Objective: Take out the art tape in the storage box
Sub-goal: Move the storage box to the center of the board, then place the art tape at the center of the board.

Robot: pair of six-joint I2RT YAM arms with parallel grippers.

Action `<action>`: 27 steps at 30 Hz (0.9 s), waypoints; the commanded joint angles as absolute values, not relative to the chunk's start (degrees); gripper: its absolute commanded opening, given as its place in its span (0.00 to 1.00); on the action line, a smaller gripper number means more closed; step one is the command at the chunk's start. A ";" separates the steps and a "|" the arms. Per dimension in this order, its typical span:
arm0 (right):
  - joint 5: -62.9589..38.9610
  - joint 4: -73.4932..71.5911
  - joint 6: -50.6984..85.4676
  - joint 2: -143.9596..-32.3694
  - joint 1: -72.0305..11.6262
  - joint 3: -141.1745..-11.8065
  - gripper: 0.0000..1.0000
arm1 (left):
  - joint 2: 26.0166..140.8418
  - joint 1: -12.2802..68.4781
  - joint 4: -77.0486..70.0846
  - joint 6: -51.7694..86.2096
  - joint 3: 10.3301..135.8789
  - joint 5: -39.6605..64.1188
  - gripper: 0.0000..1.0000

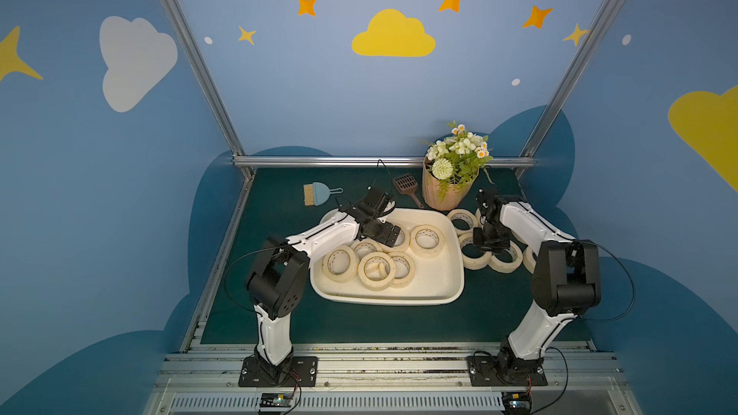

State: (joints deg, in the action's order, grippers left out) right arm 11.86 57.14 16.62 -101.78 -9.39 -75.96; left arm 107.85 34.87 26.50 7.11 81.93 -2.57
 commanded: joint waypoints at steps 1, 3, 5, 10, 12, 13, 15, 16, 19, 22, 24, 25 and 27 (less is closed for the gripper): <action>2.99 55.40 18.60 -102.11 -12.64 -76.24 0.00 | 107.79 34.28 26.65 7.30 81.39 -2.98 0.99; 1.52 54.47 19.02 -102.07 -12.44 -74.95 0.00 | 107.60 34.17 26.59 7.12 81.15 -3.08 0.99; 0.96 53.46 19.40 -102.33 -12.33 -73.96 0.00 | 107.63 33.84 26.63 7.08 81.12 -2.95 0.99; 2.42 52.69 18.94 -105.06 -9.03 -73.00 0.00 | 107.45 33.75 27.10 6.89 81.01 -3.22 0.99; 2.83 51.66 18.34 -105.29 -7.48 -72.33 0.00 | 107.06 33.51 27.05 6.82 80.54 -3.47 0.99; 2.90 51.26 18.07 -105.40 -6.73 -72.19 0.00 | 106.96 33.42 26.98 6.81 80.34 -3.44 0.99; 3.23 51.01 17.51 -106.03 -5.53 -72.38 0.00 | 107.08 33.07 27.07 6.81 80.18 -3.51 0.99; 3.34 50.74 17.24 -106.31 -4.94 -72.38 0.00 | 107.05 32.96 27.13 6.82 80.16 -3.56 0.99; 3.38 49.85 16.62 -107.33 -3.84 -72.47 0.00 | 107.00 32.78 27.13 6.87 80.16 -3.82 0.99; 3.52 49.39 16.04 -108.08 -3.49 -72.81 0.00 | 106.96 32.61 27.24 6.78 80.16 -4.51 0.99; 3.44 49.10 15.76 -108.02 -3.48 -72.78 0.18 | 106.97 32.43 27.47 6.54 80.24 -5.05 0.99; 3.17 49.13 15.60 -107.78 -3.53 -72.77 0.30 | 106.97 32.17 27.62 6.51 80.33 -5.26 0.99; 2.66 49.12 15.33 -106.71 -3.73 -72.58 0.48 | 106.88 31.79 27.85 6.27 80.46 -5.72 0.99</action>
State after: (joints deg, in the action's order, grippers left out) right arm 3.05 50.15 15.84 -107.15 -3.46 -72.25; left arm 107.85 32.51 26.74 6.90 80.23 -4.64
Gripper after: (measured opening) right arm 0.447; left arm 0.989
